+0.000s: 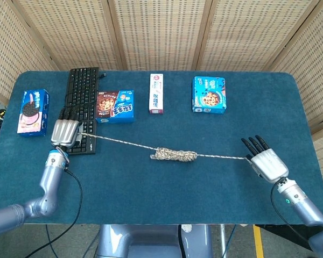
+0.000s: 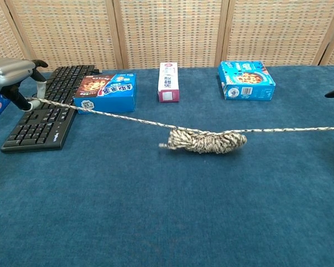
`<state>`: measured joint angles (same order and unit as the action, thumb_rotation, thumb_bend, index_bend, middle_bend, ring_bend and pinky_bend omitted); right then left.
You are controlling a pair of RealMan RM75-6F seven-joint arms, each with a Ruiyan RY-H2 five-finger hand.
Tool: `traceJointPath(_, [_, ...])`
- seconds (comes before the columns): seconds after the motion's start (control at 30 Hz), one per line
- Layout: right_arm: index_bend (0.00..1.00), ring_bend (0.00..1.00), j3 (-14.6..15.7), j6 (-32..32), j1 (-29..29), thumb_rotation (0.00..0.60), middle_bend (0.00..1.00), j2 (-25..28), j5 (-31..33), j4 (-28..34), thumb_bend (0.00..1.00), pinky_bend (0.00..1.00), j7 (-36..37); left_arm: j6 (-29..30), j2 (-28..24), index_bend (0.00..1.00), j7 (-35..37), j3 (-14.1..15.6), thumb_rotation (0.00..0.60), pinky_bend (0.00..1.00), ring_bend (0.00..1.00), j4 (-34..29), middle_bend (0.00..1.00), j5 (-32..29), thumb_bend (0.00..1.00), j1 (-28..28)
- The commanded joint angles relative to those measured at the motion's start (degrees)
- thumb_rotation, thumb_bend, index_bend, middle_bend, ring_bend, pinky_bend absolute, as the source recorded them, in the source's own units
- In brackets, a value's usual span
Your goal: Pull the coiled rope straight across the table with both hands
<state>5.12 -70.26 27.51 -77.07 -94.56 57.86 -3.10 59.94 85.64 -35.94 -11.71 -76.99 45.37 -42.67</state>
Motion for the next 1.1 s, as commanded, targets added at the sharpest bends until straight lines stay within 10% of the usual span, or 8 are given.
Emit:
traceJointPath(0.03, [0.65,0.0,0.23,0.03,-0.51,0.6,0.02,-0.5,-0.07,-1.44,0.59,0.0,1.04,-0.26,-0.05,0.67,0.25,0.01,0.6,0.0,0.0,0.54,0.0,-0.38,0.45,0.16])
traceJointPath(0.13, [0.6,0.0,0.27,-0.1,-0.73,0.6,0.02,-0.92,-0.22,-2.35,0.58,0.0,1.6,-0.54,0.07,0.66,0.52,0.14,0.6,0.0,0.0,0.95,0.0,-0.54,0.42,0.28])
traceJointPath(0.2, [0.37,0.0,0.3,-0.2,-0.82,0.6,0.01,-1.21,-0.4,-2.84,0.51,0.0,2.04,-0.86,0.16,0.49,0.96,0.26,0.6,0.0,0.0,1.04,0.0,-0.35,0.21,0.36])
traceJointPath(0.27, [0.07,0.0,0.32,-0.36,-0.9,0.6,0.0,-1.38,-0.59,-3.16,0.23,0.0,2.28,-1.18,0.14,0.19,1.74,0.32,0.6,0.0,0.0,0.95,0.0,0.09,0.04,0.47])
traceJointPath(0.33, [0.0,0.0,-0.26,-0.82,-1.27,0.6,0.0,-1.67,0.07,-2.87,0.03,0.0,2.98,-1.81,-0.15,0.02,2.62,0.62,0.6,0.0,0.0,0.76,0.0,0.86,0.0,0.6])
traceJointPath(0.7, [0.0,0.0,-4.77,-6.4,-4.56,0.6,0.0,0.42,4.61,4.98,0.0,0.0,5.57,0.76,-6.84,0.0,16.3,1.46,0.6,0.0,0.0,-5.81,0.0,11.23,0.0,5.74])
traceJointPath(1.1, [0.0,0.0,-5.02,-14.11,-12.8,0.6,0.0,5.32,8.23,18.56,0.0,0.0,4.81,17.86,-15.72,0.0,29.59,11.63,0.6,0.0,0.0,-10.55,0.0,28.37,0.0,21.52])
